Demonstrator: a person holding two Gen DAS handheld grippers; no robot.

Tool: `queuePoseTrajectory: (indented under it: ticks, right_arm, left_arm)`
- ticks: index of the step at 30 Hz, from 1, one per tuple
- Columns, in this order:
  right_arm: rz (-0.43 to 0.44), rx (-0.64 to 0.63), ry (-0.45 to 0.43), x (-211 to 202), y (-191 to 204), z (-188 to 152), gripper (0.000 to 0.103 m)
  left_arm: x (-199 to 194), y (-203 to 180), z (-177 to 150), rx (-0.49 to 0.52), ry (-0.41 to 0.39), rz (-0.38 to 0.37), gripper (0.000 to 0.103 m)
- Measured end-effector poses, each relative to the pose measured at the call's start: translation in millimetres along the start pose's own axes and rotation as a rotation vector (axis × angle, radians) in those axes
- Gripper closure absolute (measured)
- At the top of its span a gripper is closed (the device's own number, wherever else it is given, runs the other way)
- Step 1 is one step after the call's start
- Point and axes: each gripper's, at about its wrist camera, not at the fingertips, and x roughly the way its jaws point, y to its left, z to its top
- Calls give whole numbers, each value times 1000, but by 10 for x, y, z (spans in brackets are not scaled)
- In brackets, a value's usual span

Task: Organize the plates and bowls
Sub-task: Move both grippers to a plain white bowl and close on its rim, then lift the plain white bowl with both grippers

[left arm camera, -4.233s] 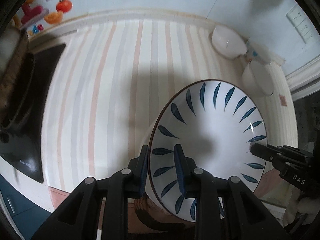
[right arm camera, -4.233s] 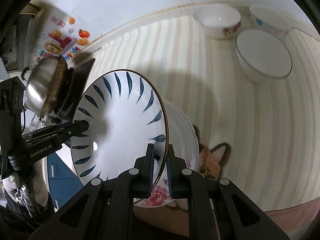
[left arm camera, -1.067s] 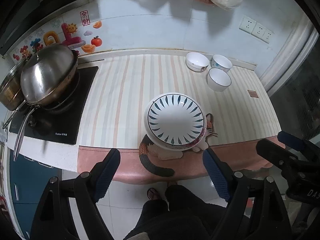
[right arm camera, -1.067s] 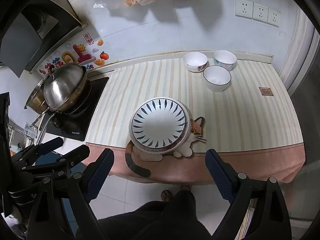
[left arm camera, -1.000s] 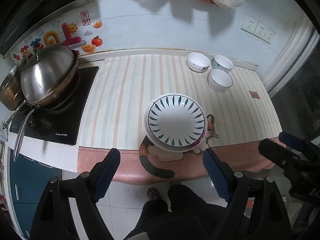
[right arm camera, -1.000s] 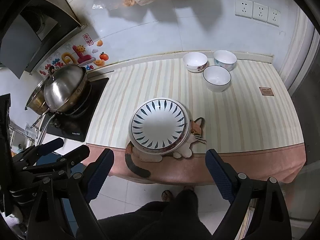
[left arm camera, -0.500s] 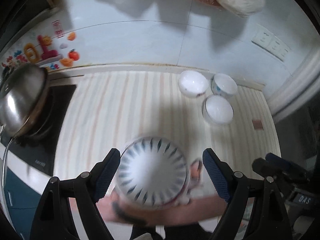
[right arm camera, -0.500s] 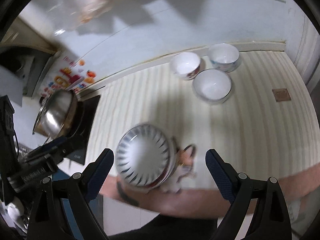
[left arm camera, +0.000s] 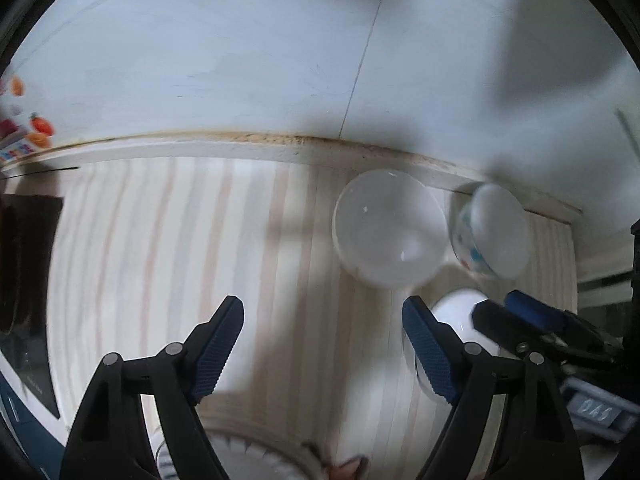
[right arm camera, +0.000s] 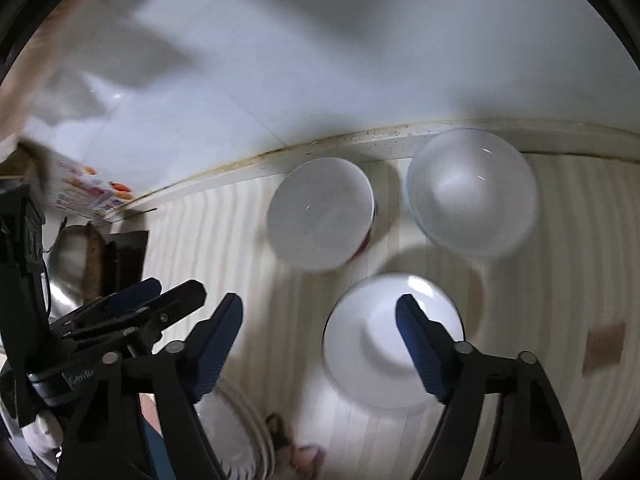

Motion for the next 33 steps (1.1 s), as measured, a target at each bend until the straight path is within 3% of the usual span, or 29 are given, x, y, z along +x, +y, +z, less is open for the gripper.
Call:
queuePoseTrajectory:
  ticks: [5, 10, 14, 16, 18, 24, 33]
  right_arm:
    - [-18, 1, 72, 481, -115, 310, 39]
    - [-22, 19, 126, 824, -182, 461, 58]
    - [-88, 20, 152, 975, -224, 514, 67]
    - [-118, 21, 160, 1030, -234, 535, 80]
    - [-132, 22, 162, 1058, -243, 532, 85]
    - [-140, 9, 154, 1089, -189, 501, 85]
    - [-110, -54, 164, 1017, 113, 176, 85]
  left_arm:
    - [412, 1, 299, -10, 47, -1, 34]
    - [786, -22, 434, -24, 136, -36, 69]
    - [976, -50, 455, -11, 162, -46, 77]
    - [1031, -78, 457, 1, 169, -61, 84]
    - [1053, -97, 443, 6, 165, -52, 84]
    - [991, -104, 372, 4, 157, -44, 84]
    - [493, 32, -91, -2, 108, -13, 84]
